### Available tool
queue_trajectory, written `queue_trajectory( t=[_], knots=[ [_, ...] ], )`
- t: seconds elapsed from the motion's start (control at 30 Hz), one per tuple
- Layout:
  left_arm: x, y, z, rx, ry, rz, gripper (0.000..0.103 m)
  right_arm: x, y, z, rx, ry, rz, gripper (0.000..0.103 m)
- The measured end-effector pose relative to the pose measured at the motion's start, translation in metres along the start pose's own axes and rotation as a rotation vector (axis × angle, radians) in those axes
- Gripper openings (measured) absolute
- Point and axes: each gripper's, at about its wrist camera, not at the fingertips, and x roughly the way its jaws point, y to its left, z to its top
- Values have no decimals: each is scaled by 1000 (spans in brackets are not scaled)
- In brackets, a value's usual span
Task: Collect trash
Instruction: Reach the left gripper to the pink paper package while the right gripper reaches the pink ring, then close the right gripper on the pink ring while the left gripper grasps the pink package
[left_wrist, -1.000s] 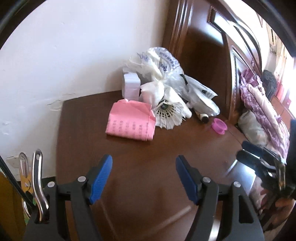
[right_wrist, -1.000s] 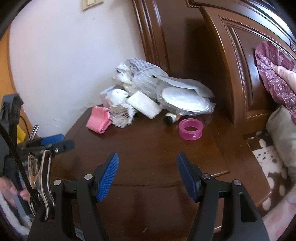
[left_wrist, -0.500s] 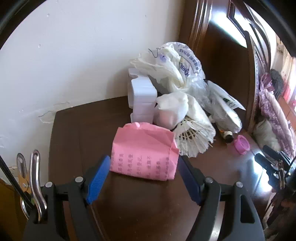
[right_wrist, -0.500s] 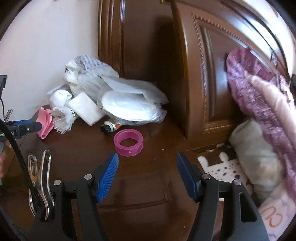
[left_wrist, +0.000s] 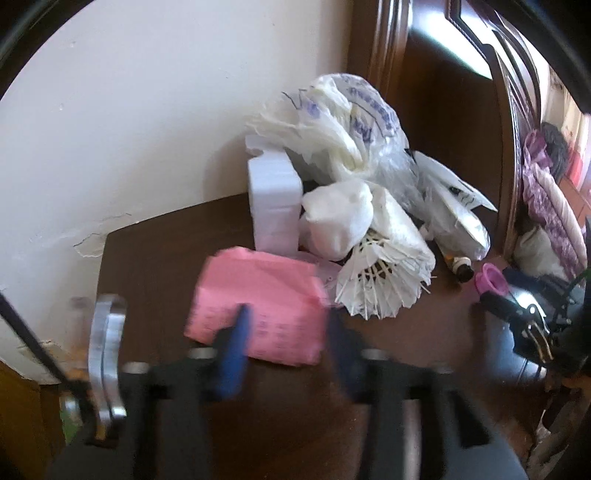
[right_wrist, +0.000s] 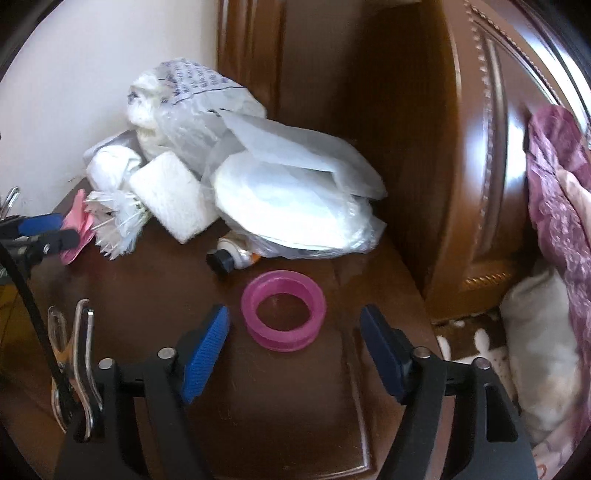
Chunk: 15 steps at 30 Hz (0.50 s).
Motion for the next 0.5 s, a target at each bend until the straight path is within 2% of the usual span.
queue_trajectory(
  t=[0.03,0.17,0.33,0.43,0.5],
  knots=[
    [-1,2,-1,-4,3,-4,15,-1,1,-1,-3,-6,20,44],
    [-12,16,-6,-58,-38,-60,3,-5,1,-5,6,-27,18,43],
    [-36,36,-14,-131,-113,-153,0,-16,10,-10,-28,-66,21,43],
    [-46,39,-15,-130,-132,-173,0,-26,16,-14,-33,-92,41,43],
    [-45,37,-13,-104,-136,-151,0,-33,21,-17,-43,-105,44,43]
  ],
)
